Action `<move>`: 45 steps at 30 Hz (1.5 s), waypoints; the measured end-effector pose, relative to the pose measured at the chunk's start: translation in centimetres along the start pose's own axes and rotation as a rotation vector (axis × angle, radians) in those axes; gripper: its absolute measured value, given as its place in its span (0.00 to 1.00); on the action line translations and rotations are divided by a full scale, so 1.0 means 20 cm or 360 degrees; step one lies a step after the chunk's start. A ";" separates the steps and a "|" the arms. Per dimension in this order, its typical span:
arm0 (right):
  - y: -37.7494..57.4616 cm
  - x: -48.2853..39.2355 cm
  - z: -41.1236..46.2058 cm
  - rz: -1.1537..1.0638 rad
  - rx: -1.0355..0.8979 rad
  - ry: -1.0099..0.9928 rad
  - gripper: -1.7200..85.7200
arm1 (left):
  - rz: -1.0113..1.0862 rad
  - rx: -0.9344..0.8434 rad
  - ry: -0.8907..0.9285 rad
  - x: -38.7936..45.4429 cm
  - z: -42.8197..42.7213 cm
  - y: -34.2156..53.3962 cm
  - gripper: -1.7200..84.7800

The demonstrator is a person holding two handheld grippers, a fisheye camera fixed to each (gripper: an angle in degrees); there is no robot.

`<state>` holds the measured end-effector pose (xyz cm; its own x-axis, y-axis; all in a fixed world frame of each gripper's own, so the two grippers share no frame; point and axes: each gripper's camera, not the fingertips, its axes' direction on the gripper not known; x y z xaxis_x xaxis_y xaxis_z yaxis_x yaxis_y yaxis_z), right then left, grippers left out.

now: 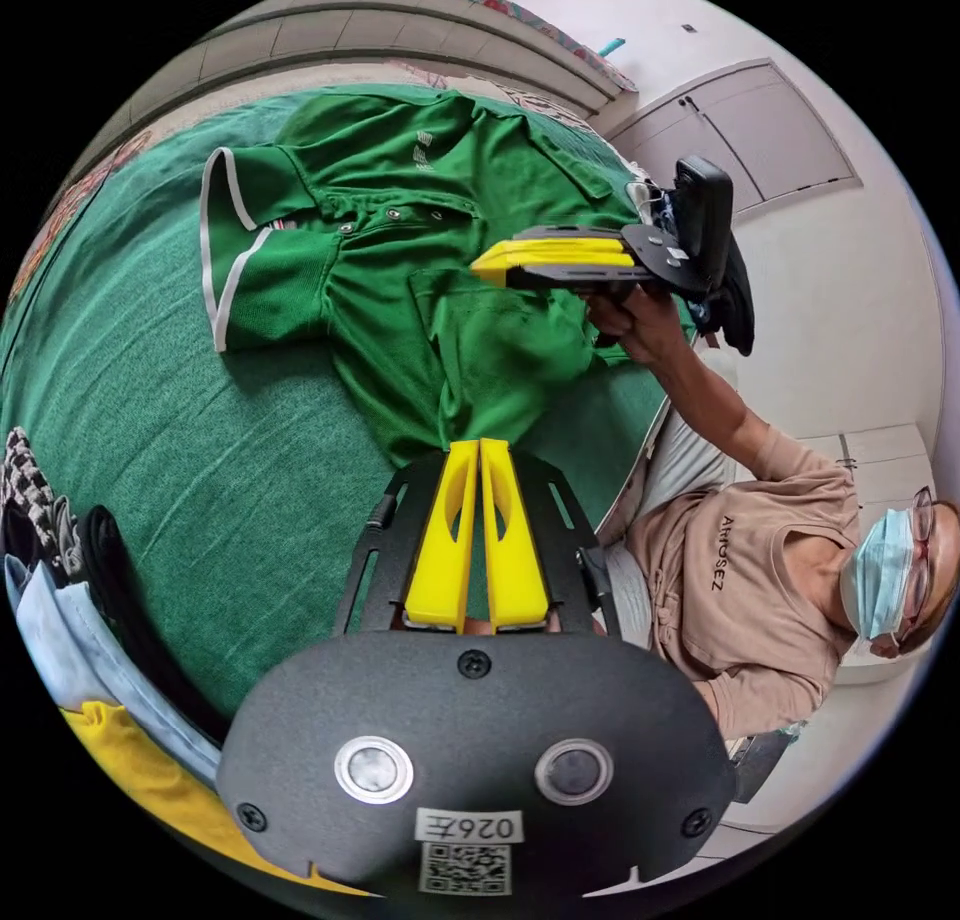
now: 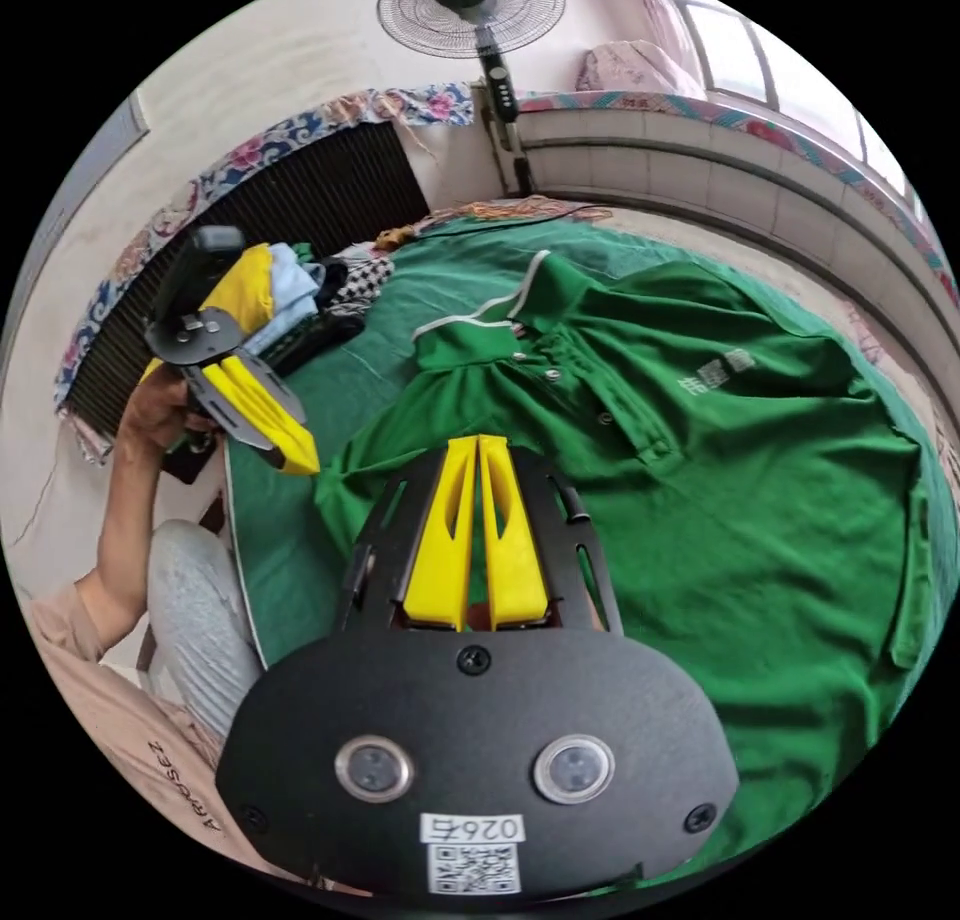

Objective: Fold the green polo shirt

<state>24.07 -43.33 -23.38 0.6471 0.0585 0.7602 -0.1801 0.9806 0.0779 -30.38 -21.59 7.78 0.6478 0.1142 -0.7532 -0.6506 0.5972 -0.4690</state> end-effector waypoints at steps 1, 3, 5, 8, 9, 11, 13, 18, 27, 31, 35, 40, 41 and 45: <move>0.00 -0.04 0.04 -0.0047 -0.0016 -0.0077 0.01 | 0.0004 -0.0017 -0.0013 0.00 0.02 -0.02 0.01; -0.03 -0.09 0.16 -0.0139 -0.0167 -0.0015 0.01 | -0.0016 -0.0132 -0.0016 -0.03 0.09 -0.04 0.01; -0.06 -0.08 0.20 -0.0149 -0.0213 0.0147 0.01 | -0.0088 -0.0303 0.0055 -0.10 0.21 -0.03 0.01; -0.08 0.00 0.11 0.0017 -0.0199 0.0265 0.01 | -0.0176 -0.0178 0.0119 -0.13 0.11 0.05 0.01; -0.07 0.00 0.09 0.0016 -0.0194 0.0268 0.01 | -0.0188 -0.0129 0.0096 -0.12 0.07 0.07 0.01; -0.05 -0.04 0.04 -0.0022 -0.0156 0.0180 0.01 | -0.0195 0.0160 0.0017 -0.08 -0.07 0.11 0.01; -0.05 -0.10 0.03 -0.0061 -0.0133 0.0135 0.01 | -0.0178 0.0401 0.0004 -0.07 -0.12 0.10 0.01; -0.03 -0.27 0.07 -0.0195 -0.0159 0.0131 0.01 | -0.0242 0.0244 -0.0131 -0.14 0.09 -0.10 0.01; 0.12 -0.32 -0.12 -0.0261 -0.0102 -0.0001 0.01 | -0.0472 0.0299 -0.0241 -0.14 -0.07 0.07 0.01; 0.01 -0.39 0.05 -0.0328 -0.0201 -0.0057 0.01 | -0.0175 0.0209 -0.0219 -0.02 0.08 -0.04 0.01; -0.02 -0.33 -0.02 -0.0257 -0.0269 -0.0001 0.01 | -0.0356 0.0221 -0.0267 -0.06 0.02 0.01 0.01; 0.24 -0.10 -0.37 -0.0131 -0.0151 0.0219 0.01 | 0.0040 0.0404 0.0015 0.19 -0.05 -0.01 0.01; 0.32 -0.03 -0.42 -0.0057 -0.0151 0.0220 0.01 | 0.0146 0.0347 0.0025 0.27 0.00 -0.08 0.01; 0.49 0.10 -0.43 0.0026 -0.0309 0.0188 0.01 | 0.0232 -0.0116 -0.0434 0.37 0.29 -0.30 0.01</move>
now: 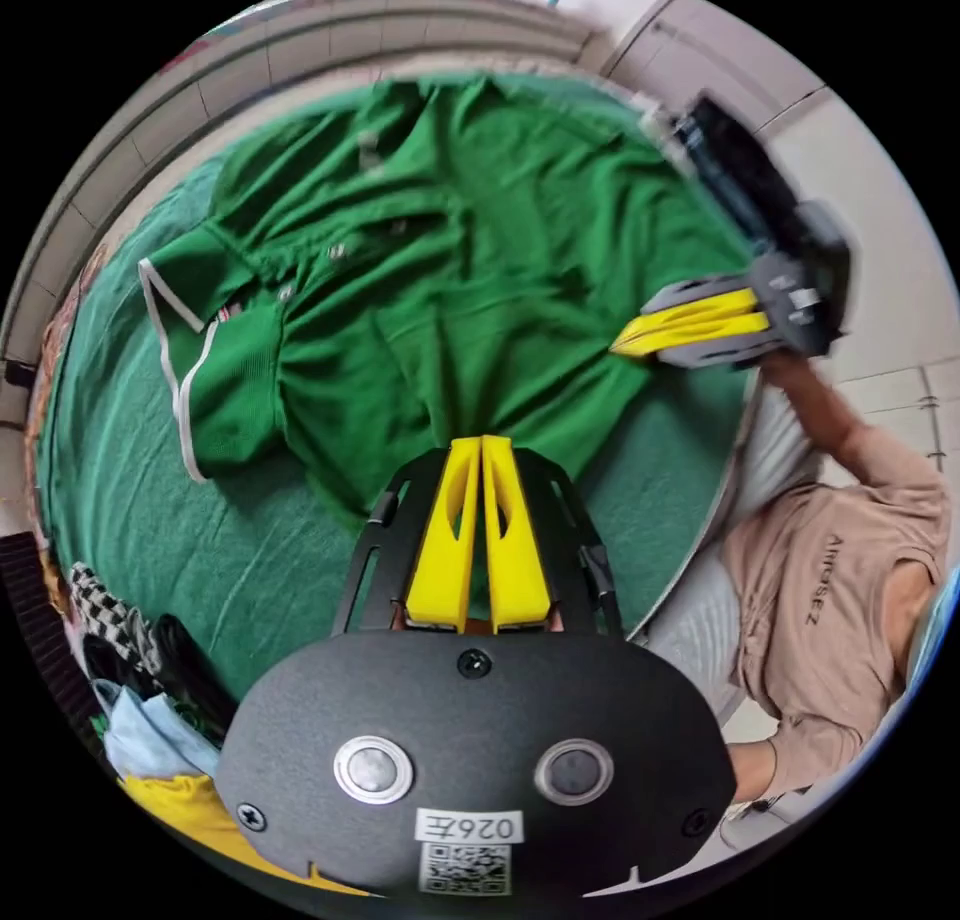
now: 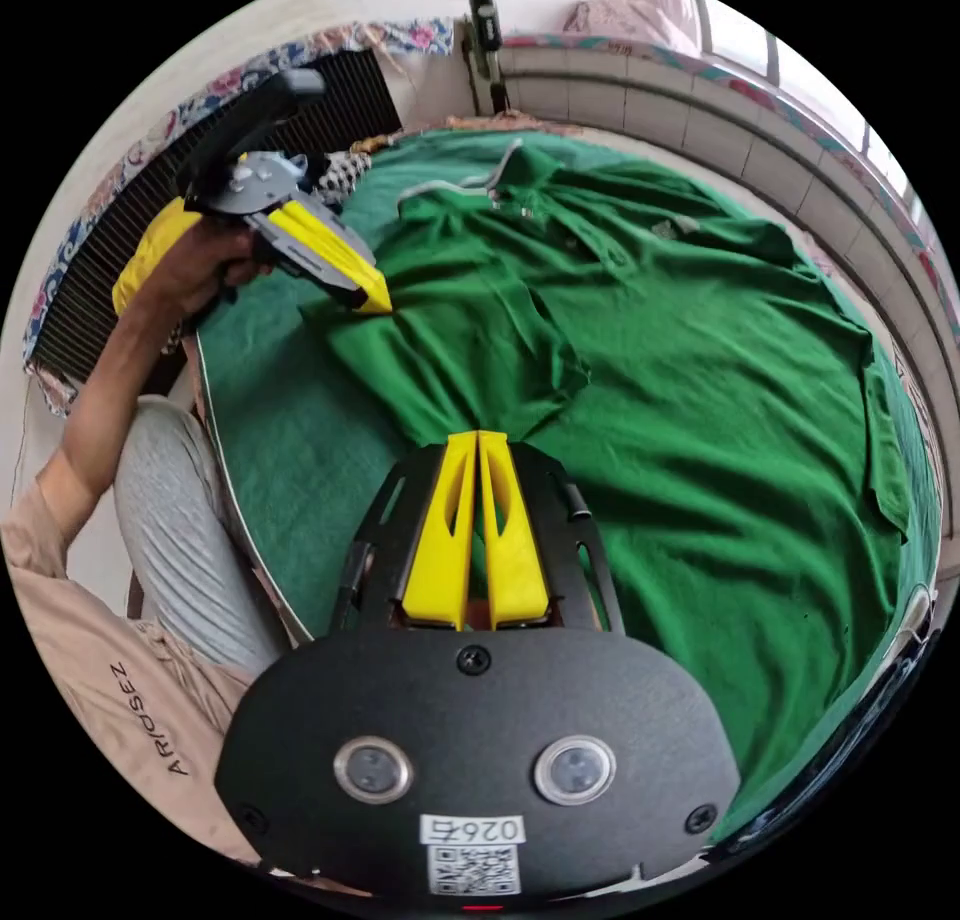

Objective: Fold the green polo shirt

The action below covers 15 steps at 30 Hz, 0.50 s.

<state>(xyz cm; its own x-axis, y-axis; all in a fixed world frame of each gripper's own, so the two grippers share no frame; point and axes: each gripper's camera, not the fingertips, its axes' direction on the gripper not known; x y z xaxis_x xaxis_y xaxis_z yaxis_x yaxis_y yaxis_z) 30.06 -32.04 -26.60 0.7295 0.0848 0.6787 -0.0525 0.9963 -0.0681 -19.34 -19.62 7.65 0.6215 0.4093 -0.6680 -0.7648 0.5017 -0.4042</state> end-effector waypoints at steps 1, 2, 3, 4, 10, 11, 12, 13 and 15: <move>0.04 0.03 -0.01 -0.0008 0.0004 -0.0004 0.01 | 0.0010 -0.0028 0.0007 -0.01 0.03 -0.03 0.01; 0.07 0.07 -0.05 0.0042 0.0012 -0.0014 0.01 | -0.0064 0.0005 0.0065 -0.05 -0.01 -0.02 0.01; 0.08 0.08 -0.07 0.0055 -0.0010 -0.0001 0.01 | -0.0121 0.0051 0.0046 -0.07 -0.04 0.00 0.01; 0.11 0.10 -0.13 0.0063 -0.0026 0.0072 0.01 | -0.0205 0.0117 -0.0023 -0.10 -0.09 0.05 0.01; 0.39 0.19 -0.43 0.0047 -0.0013 0.0229 0.01 | -0.0043 0.0278 0.0155 -0.02 -0.20 0.25 0.01; 0.46 0.23 -0.49 0.0077 0.0022 0.0222 0.01 | 0.0034 0.0297 0.0178 0.02 -0.19 0.25 0.01; 0.49 0.25 -0.52 0.0090 0.0041 0.0210 0.01 | 0.0064 0.0289 0.0176 0.04 -0.18 0.25 0.01; 0.55 0.28 -0.58 0.0118 0.0085 0.0173 0.01 | 0.0106 0.0243 0.0140 0.08 -0.16 0.24 0.01; 0.65 0.33 -0.64 0.0159 0.0160 0.0100 0.01 | 0.0142 0.0125 0.0032 0.12 -0.09 0.23 0.01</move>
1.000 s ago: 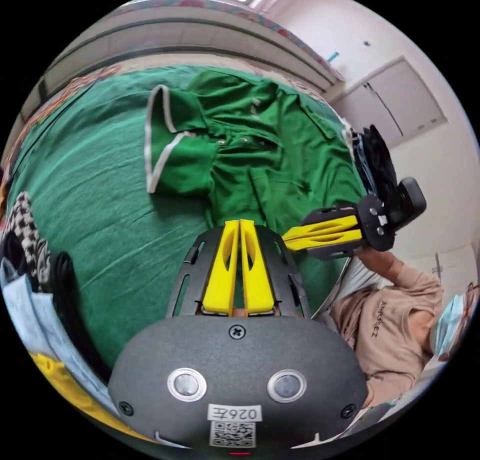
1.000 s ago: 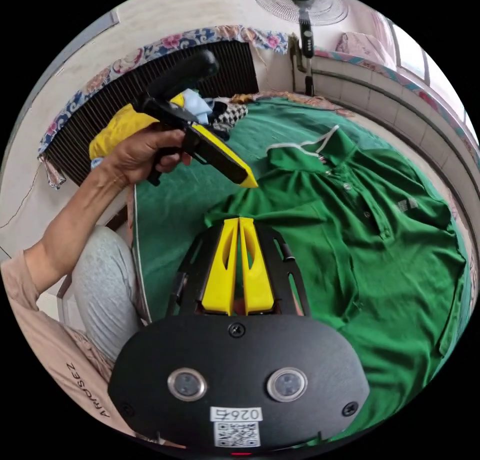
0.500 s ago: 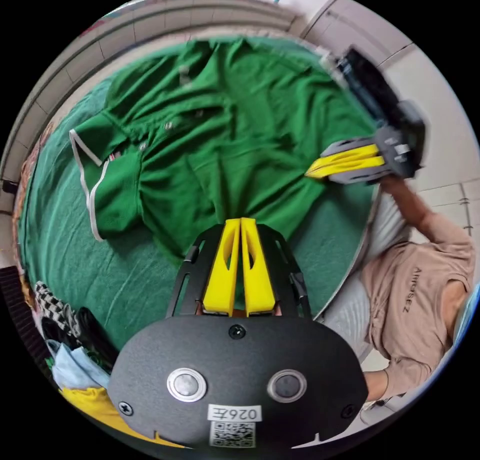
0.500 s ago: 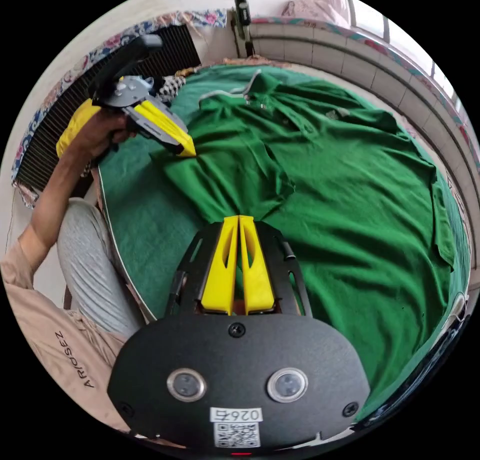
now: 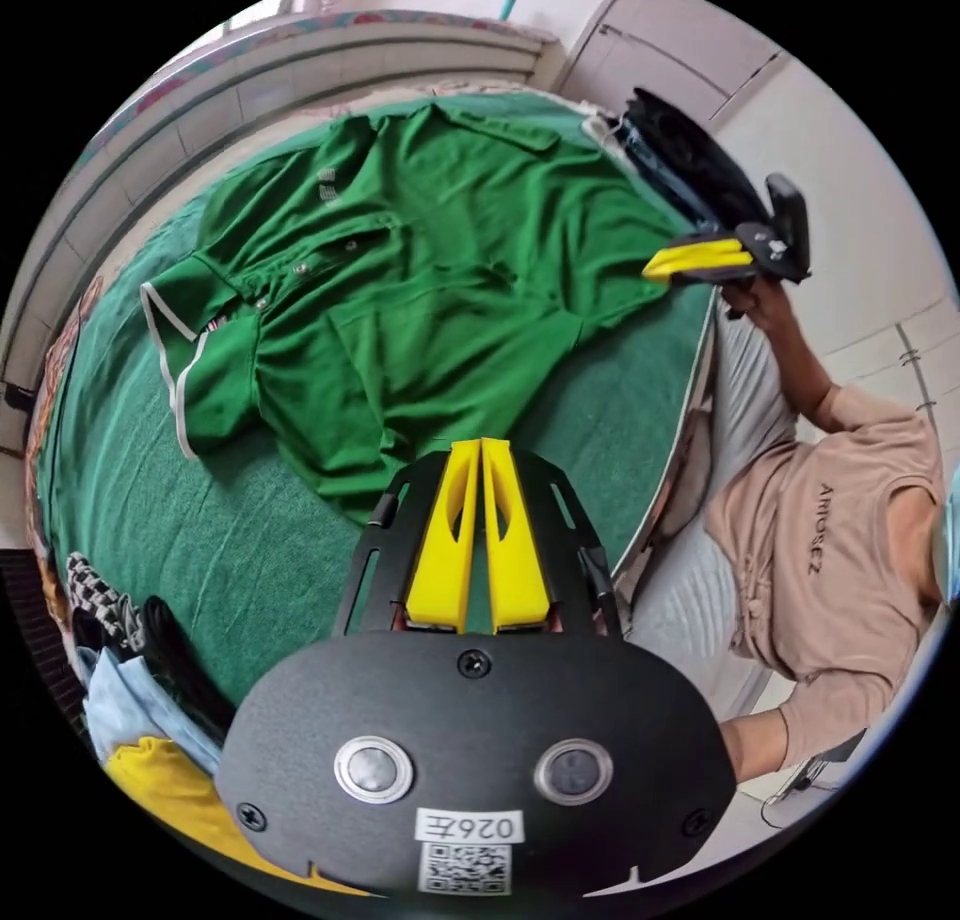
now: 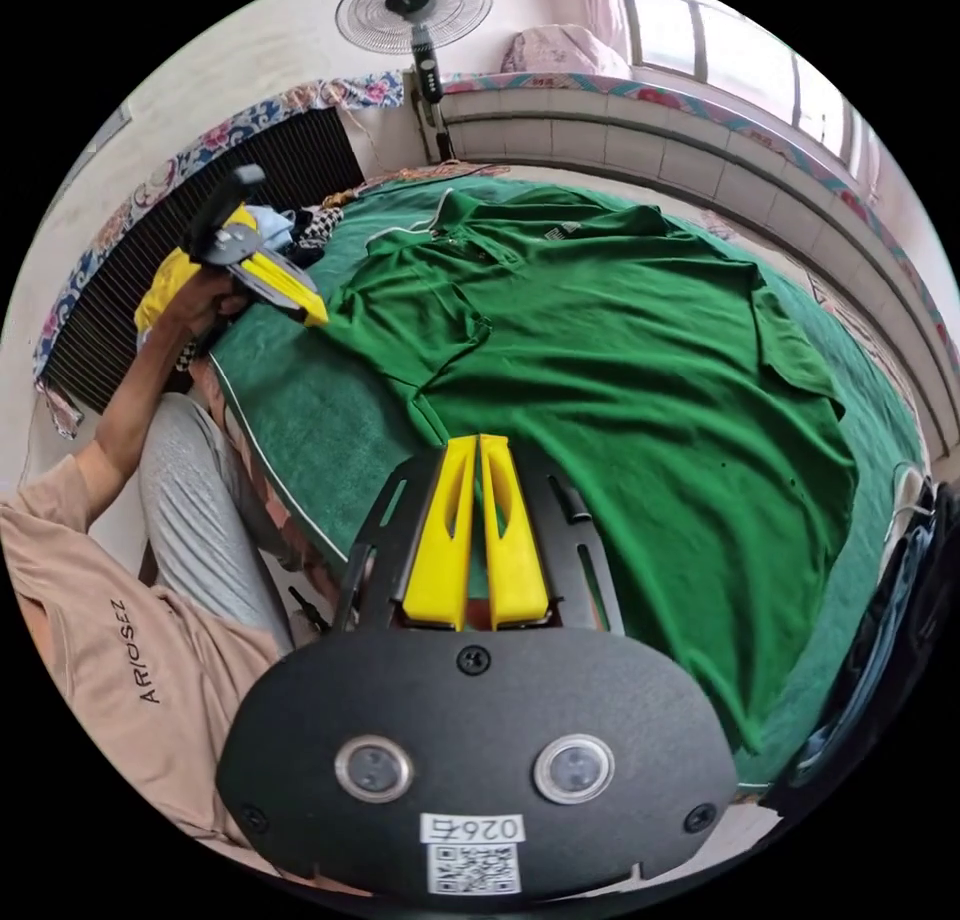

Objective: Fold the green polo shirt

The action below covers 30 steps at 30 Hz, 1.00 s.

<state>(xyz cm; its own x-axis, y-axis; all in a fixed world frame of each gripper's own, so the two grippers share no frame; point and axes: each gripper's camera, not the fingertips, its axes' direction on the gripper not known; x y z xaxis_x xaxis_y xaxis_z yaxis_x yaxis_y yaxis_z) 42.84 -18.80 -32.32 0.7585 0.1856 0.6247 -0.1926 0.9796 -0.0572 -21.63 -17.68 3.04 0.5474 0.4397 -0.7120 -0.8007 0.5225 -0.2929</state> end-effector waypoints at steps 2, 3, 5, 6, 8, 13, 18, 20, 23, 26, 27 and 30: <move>0.05 0.07 -0.02 0.0048 0.0037 -0.0067 0.03 | 0.0000 -0.0204 -0.0058 -0.01 0.13 0.00 0.01; 0.06 0.08 -0.02 0.0052 0.0034 -0.0082 0.03 | 0.0004 -0.0221 -0.0024 -0.01 0.15 0.00 0.01; 0.06 0.11 0.02 0.0053 -0.0014 -0.0160 0.03 | -0.0035 -0.0196 0.0063 -0.06 0.12 0.04 0.01; 0.06 0.11 0.03 0.0051 -0.0026 -0.0186 0.02 | -0.0044 -0.0172 0.0083 -0.08 0.11 0.06 0.01; 0.08 0.09 0.04 0.0011 -0.0063 -0.0267 0.01 | -0.0099 -0.0009 0.0134 -0.13 0.03 0.15 0.01; 0.12 0.13 -0.07 0.0128 0.0161 -0.0337 0.01 | -0.0263 0.0284 0.0160 -0.26 0.00 0.27 0.01; 0.10 0.15 -0.02 0.0149 -0.0072 -0.0539 0.01 | -0.0284 -0.0064 0.0263 -0.30 0.21 0.29 0.01; 0.16 0.14 -0.09 0.0060 -0.0199 -0.0633 0.01 | -0.0257 -0.0108 0.0277 -0.29 0.18 0.39 0.01; 0.26 0.15 -0.27 0.0079 -0.0146 -0.0596 0.01 | -0.0284 -0.0088 0.0218 -0.31 0.14 0.56 0.01; 0.36 0.25 -0.60 0.0179 0.0039 -0.0464 0.03 | -0.0355 0.0122 0.0283 -0.35 0.04 0.75 0.01; 0.39 0.28 -0.67 0.0210 0.0076 -0.0430 0.04 | -0.0372 0.0174 0.0307 -0.36 0.02 0.80 0.01; 0.61 0.46 -1.03 0.0463 0.0198 -0.0175 0.06 | -0.0408 0.0418 0.0432 -0.39 -0.05 0.98 0.01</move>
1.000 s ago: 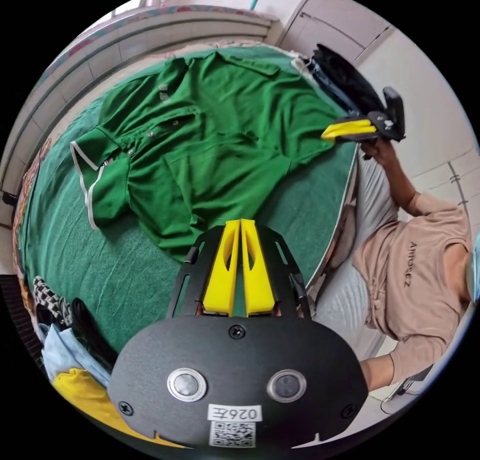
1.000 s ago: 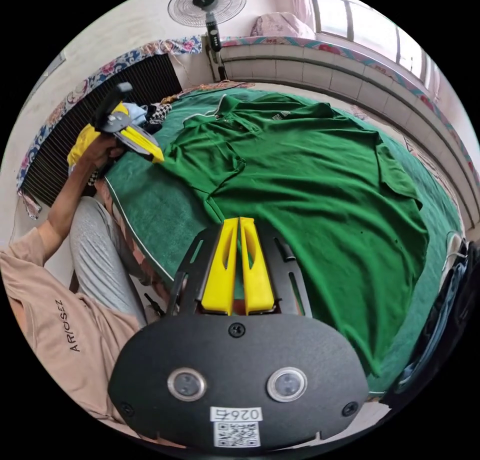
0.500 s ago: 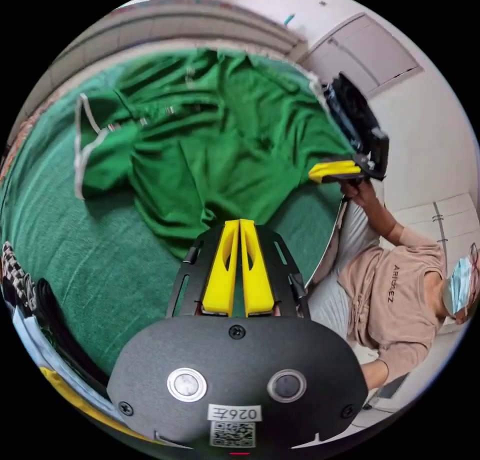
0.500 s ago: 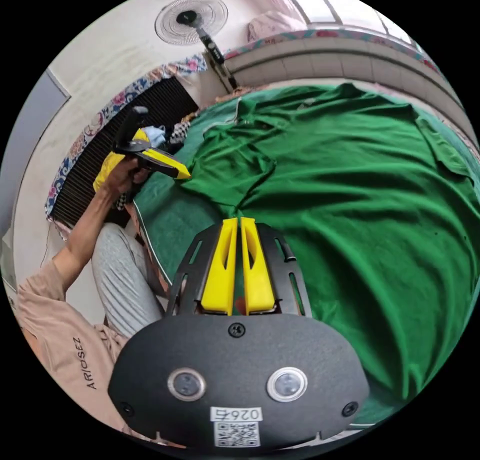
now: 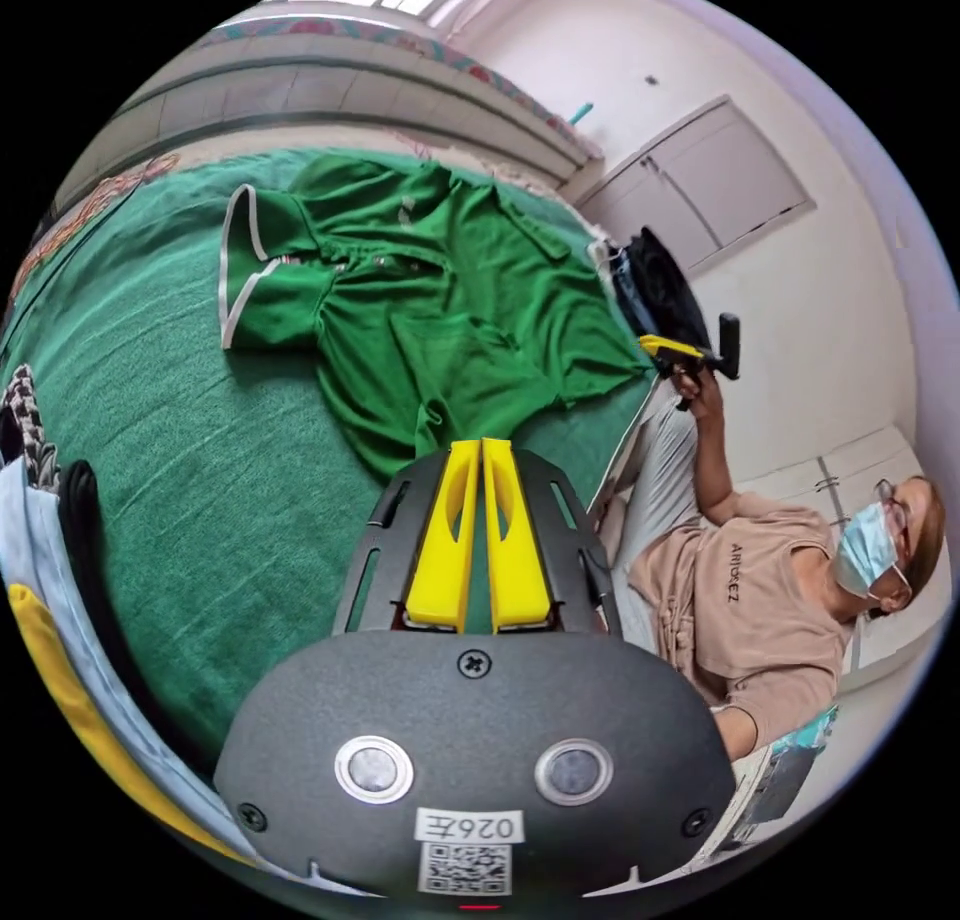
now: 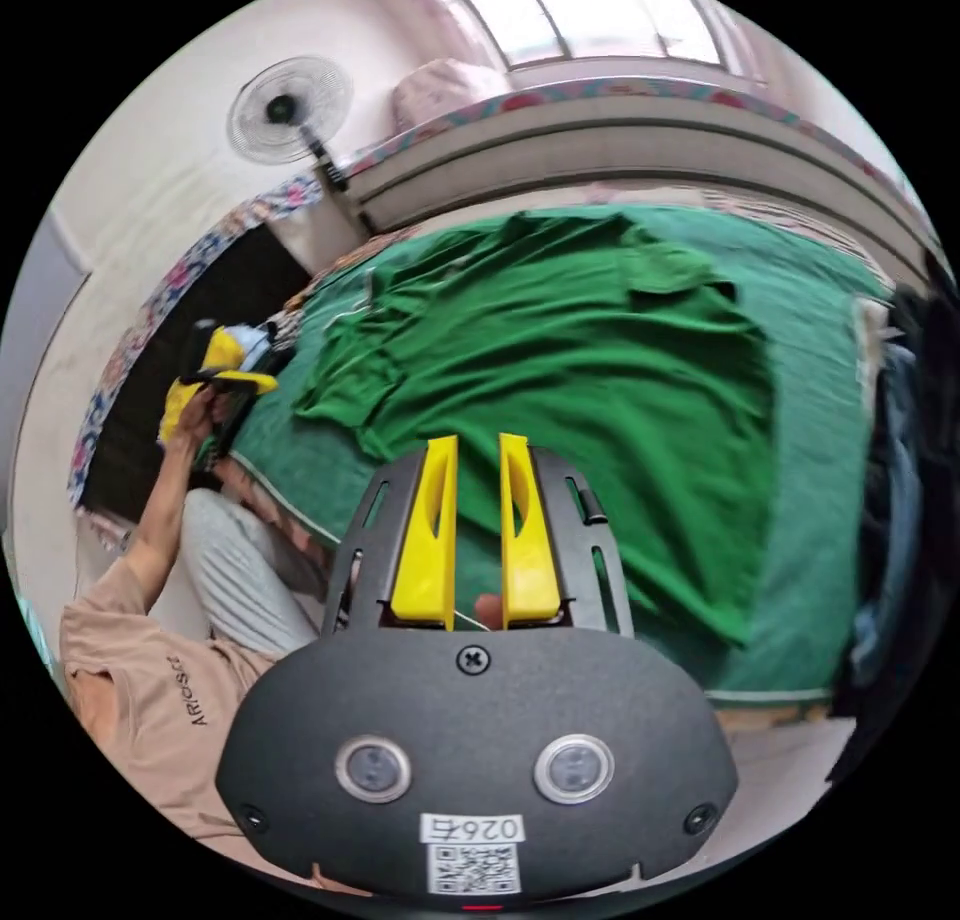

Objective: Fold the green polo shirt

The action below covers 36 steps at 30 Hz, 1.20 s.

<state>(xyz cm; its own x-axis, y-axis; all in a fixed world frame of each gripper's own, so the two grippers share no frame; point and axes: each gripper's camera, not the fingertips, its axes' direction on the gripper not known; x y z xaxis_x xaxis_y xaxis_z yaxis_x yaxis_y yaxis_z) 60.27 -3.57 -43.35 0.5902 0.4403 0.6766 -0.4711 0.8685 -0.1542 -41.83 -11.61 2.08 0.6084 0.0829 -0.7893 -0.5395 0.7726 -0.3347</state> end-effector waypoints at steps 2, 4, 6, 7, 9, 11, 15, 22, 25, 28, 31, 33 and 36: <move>0.17 0.14 -0.27 0.0178 0.0062 0.0255 0.06 | 0.0000 0.0151 0.0070 -0.01 -0.06 0.10 0.01; 0.31 0.18 -0.43 0.0272 0.0116 0.0414 0.06 | -0.0022 0.0220 0.0042 0.00 -0.10 0.17 0.01; 0.44 0.17 -0.56 0.0294 0.0178 0.0519 0.06 | -0.0025 0.0280 -0.0070 0.04 -0.13 0.23 0.01; 0.52 0.13 -0.61 0.0267 0.0205 0.0552 0.05 | 0.0005 0.0311 -0.0148 0.09 -0.14 0.27 0.01; 0.59 0.05 -0.68 0.0172 0.0203 0.0546 0.05 | 0.0126 0.0391 -0.0134 0.18 -0.18 0.31 0.01; 0.71 -0.13 -0.85 0.0026 0.0415 0.0507 0.03 | 0.0432 0.0805 0.0284 0.35 -0.33 0.42 0.01; 1.14 -0.51 -1.24 -0.0241 0.1521 0.0503 0.01 | 0.1025 0.1724 0.0495 0.81 -0.62 0.83 0.01; 1.24 -0.97 -1.35 -0.0571 0.1760 0.0402 0.01 | 0.1780 0.2453 0.0225 1.66 -0.79 1.48 0.02; 1.04 -1.12 -1.19 -0.0777 0.1208 0.0728 0.01 | 0.1591 0.2222 -0.0341 1.91 -0.79 1.40 0.23; 0.88 -1.14 -0.91 -0.0987 0.0623 0.0916 0.00 | 0.1366 0.1726 -0.0747 1.97 -0.65 1.13 0.26; 0.80 -1.09 -0.63 -0.1134 0.0200 0.1088 0.01 | 0.1150 0.1059 -0.0770 1.82 -0.42 0.85 0.07; 0.76 -1.07 -0.48 -0.1227 -0.0015 0.1140 0.02 | 0.0847 0.0757 -0.0849 1.67 -0.27 0.68 0.04; 0.70 -1.08 -0.28 -0.1376 -0.0240 0.1038 0.05 | 0.0729 0.0413 -0.1096 1.50 -0.01 0.50 0.07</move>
<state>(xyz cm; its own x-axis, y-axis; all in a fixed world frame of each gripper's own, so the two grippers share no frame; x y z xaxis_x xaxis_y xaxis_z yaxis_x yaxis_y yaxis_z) 44.57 0.30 -64.13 0.9378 -0.3344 0.0937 0.3285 0.9417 0.0729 -29.13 -1.54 -25.16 0.6259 0.7191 -0.3021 -0.7187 0.6821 0.1346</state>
